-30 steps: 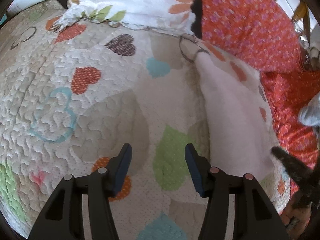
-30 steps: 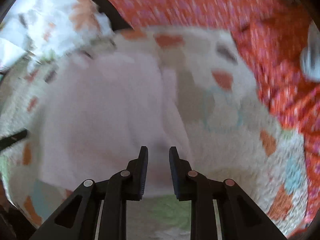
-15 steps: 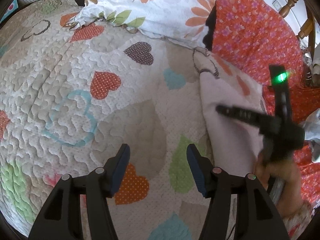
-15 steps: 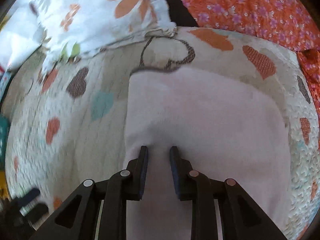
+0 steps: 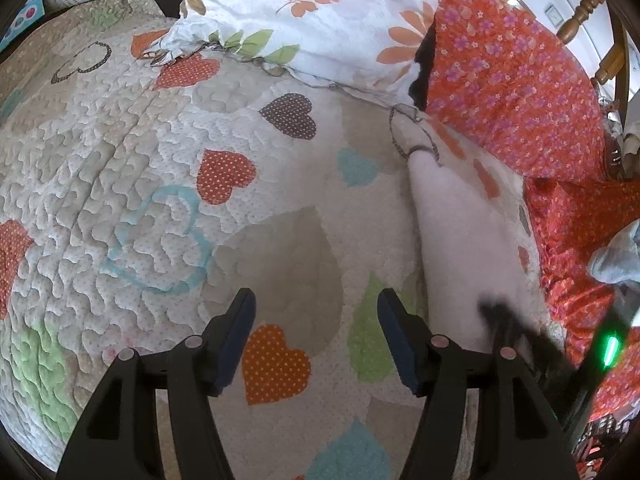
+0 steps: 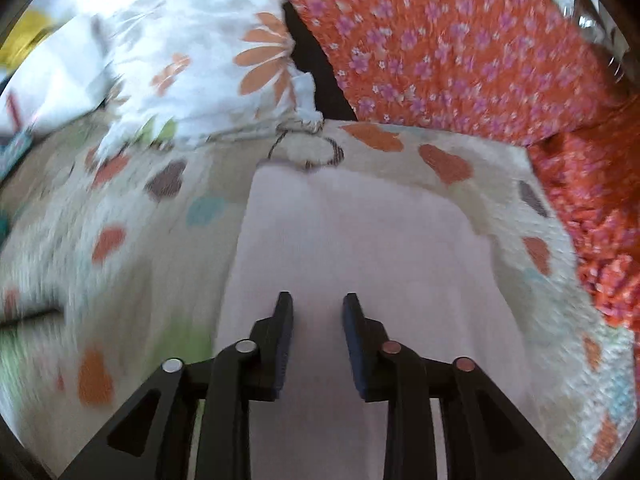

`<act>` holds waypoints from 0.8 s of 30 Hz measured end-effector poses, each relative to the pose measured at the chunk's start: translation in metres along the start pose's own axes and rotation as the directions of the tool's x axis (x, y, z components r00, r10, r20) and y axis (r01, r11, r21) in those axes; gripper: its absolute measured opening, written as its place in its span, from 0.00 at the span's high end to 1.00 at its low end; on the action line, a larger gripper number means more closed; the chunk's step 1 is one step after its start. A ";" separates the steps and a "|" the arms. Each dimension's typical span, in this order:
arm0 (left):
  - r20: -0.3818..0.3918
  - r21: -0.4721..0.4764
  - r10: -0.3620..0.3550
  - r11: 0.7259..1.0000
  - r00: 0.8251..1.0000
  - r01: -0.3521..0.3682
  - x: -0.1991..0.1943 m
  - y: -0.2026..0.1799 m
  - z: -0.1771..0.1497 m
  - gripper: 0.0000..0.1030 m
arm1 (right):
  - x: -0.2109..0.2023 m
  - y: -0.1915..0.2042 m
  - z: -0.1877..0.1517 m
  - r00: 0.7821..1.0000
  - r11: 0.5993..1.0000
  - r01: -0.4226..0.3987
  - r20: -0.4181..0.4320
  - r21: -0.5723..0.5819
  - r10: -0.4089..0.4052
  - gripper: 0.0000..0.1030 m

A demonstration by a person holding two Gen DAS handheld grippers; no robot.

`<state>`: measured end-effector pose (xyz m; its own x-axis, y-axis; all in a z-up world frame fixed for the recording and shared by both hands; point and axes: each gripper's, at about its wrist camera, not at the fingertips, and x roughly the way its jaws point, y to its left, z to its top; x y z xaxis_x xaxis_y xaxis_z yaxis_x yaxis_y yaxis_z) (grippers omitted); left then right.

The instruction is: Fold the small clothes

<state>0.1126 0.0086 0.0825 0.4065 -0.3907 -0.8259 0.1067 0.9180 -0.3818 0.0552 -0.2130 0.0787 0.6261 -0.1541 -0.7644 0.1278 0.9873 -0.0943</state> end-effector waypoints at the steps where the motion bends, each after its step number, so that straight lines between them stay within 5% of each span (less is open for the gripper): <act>1: -0.002 0.006 0.005 1.000 1.000 -0.005 0.002 -0.002 -0.002 0.39 | -0.005 -0.001 -0.014 1.000 1.000 0.001 -0.020 -0.017 -0.001 0.71; 5: -0.025 0.035 0.019 0.999 0.999 -0.018 0.012 -0.014 -0.013 0.39 | -0.011 -0.007 -0.065 0.992 0.998 -0.043 -0.124 -0.040 0.037 0.71; 9: -0.033 0.061 0.031 0.998 0.999 -0.028 0.015 -0.027 -0.031 0.39 | -0.030 -0.040 -0.066 0.976 0.986 -0.155 -0.143 0.066 0.163 0.71; 12: -0.021 0.076 0.012 0.997 1.000 -0.010 0.014 -0.040 -0.042 0.39 | -0.047 -0.069 -0.055 0.972 0.968 -0.204 -0.087 0.145 0.218 0.57; 17: -0.035 0.091 -0.088 0.992 0.996 0.091 0.030 -0.072 -0.050 0.30 | -0.047 -0.129 -0.022 0.985 0.952 -0.162 -0.016 0.258 0.172 0.37; 21: -0.101 0.097 -0.229 0.966 0.968 0.239 0.054 -0.102 -0.045 0.25 | -0.004 -0.192 -0.013 0.980 0.889 -0.168 -0.021 0.426 0.196 0.35; 24: -0.127 0.172 -0.237 0.951 0.963 0.257 0.072 -0.130 -0.043 0.22 | 0.039 -0.218 -0.020 0.941 0.820 -0.240 -0.082 0.520 0.327 0.35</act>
<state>0.0889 -0.1415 0.0546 0.2510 -0.6023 -0.7578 0.3621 0.7844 -0.5036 0.0366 -0.4332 0.0562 0.5684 0.1814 -0.8025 0.3545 0.8262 0.4378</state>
